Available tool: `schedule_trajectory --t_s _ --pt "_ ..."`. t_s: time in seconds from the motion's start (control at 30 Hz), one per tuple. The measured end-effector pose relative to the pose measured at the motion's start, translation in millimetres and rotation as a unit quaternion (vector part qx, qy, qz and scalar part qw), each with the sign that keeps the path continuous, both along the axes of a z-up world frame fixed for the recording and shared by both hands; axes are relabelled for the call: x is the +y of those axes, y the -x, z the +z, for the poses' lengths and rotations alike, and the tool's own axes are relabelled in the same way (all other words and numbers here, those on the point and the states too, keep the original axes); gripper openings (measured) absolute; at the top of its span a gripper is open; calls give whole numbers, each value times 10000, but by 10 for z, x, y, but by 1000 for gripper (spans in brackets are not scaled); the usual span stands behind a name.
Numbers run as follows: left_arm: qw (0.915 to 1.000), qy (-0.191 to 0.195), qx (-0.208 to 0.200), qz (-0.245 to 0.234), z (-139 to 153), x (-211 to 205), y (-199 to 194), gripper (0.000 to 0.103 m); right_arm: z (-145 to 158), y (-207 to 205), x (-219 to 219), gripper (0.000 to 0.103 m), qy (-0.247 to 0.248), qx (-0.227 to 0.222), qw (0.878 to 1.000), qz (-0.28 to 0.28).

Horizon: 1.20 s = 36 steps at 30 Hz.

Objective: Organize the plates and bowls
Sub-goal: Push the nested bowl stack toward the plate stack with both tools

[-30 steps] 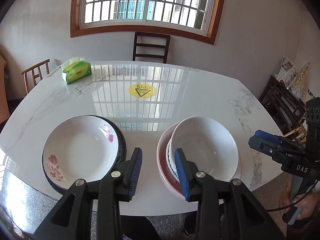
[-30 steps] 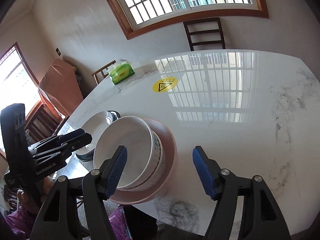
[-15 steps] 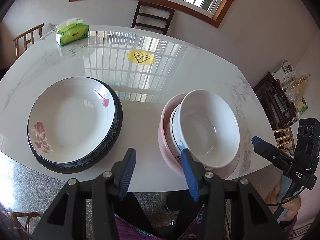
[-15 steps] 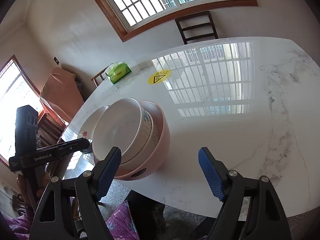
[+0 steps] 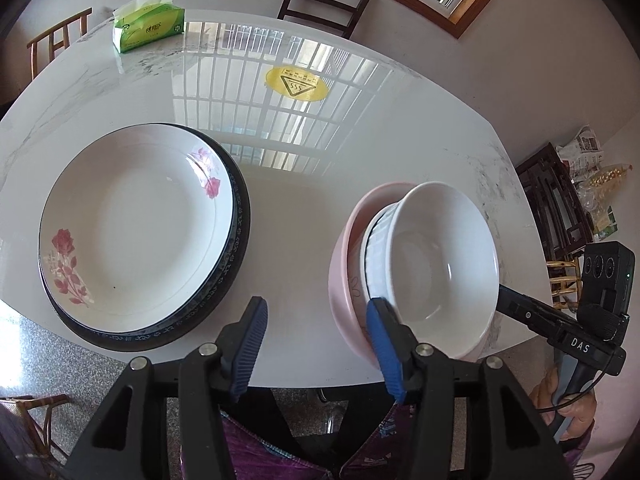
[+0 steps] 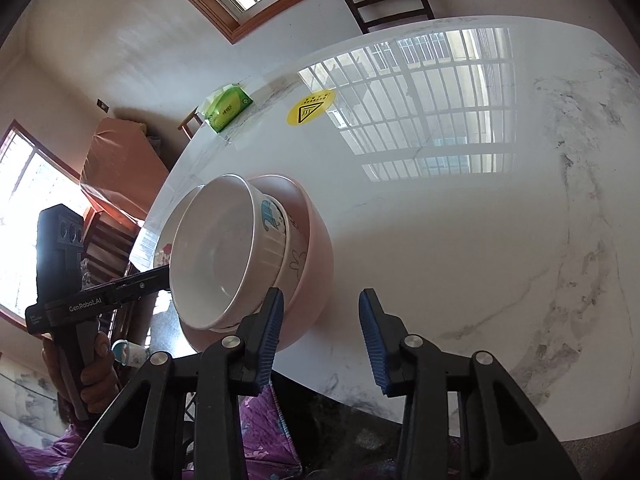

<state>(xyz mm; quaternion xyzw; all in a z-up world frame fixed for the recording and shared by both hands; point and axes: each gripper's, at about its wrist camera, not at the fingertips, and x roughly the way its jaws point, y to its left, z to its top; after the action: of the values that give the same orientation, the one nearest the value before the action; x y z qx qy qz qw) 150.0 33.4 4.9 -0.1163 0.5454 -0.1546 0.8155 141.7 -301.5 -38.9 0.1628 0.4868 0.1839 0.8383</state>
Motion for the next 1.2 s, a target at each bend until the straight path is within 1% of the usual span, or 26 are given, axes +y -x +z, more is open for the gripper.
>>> schedule_trajectory --t_s 0.07,0.1,0.2,0.27,0.33,0.4,0.47,0.53,0.6,0.67,0.77,0.83,0.93,0.97,1.0,1.07,1.13,1.17,1.2 --pt "10000 -63 38 -13 -14 -6 -39 53 -17 -31 -1 38 -31 96 9999 29" --pt "9999 -132 51 43 -18 -5 -52 53 -23 -44 5 38 -25 142 9999 54" --pt "9995 -81 182 236 -52 17 -65 53 -60 -109 6 38 -149 404 9990 67" --pt "9990 -209 193 349 -49 16 -71 54 -52 -133 8 37 -102 505 9986 94" --pt "9978 -540 132 373 -31 -48 -63 61 -28 -180 32 37 36 575 9983 116" --pt "9958 -866 66 305 -5 -129 -60 61 -3 -224 84 37 227 656 9975 155" --pt "9942 -1036 68 291 2 -172 -63 61 17 -268 164 37 492 702 9961 220" --pt "9936 -1068 197 305 -20 -191 -82 61 28 -301 238 37 743 746 9940 288" --pt "9934 -1012 392 374 -64 -183 -112 61 40 -329 261 36 886 758 9928 289" --pt "9931 -975 434 493 -87 -205 -113 61 32 -361 269 36 949 802 9918 301" --pt "9934 -819 495 638 -121 -174 -104 61 -1 -396 244 36 924 901 9912 291" --pt "9939 -550 553 778 -163 -99 -112 61 -9 -406 249 36 969 935 9905 292" --pt "9920 16 695 1053 -246 50 -116 61 -4 -421 273 36 1091 999 9885 326" --pt "9914 108 753 1065 -264 79 -127 61 -2 -422 277 36 1119 1033 9877 344" --pt "9914 104 783 1041 -265 82 -135 60 0 -456 305 36 1139 1077 9870 355" --pt "9925 47 733 981 -242 57 -133 56 -3 -469 308 36 1157 1150 9859 373" --pt "9923 311 725 956 -233 52 -135 36 -1 -476 314 36 1180 1153 9856 377" --pt "9920 437 718 942 -238 51 -144 32 2 -474 312 35 1177 1134 9859 372" --pt "9930 451 650 878 -221 31 -145 24 0 -473 305 34 1153 1131 9861 382"
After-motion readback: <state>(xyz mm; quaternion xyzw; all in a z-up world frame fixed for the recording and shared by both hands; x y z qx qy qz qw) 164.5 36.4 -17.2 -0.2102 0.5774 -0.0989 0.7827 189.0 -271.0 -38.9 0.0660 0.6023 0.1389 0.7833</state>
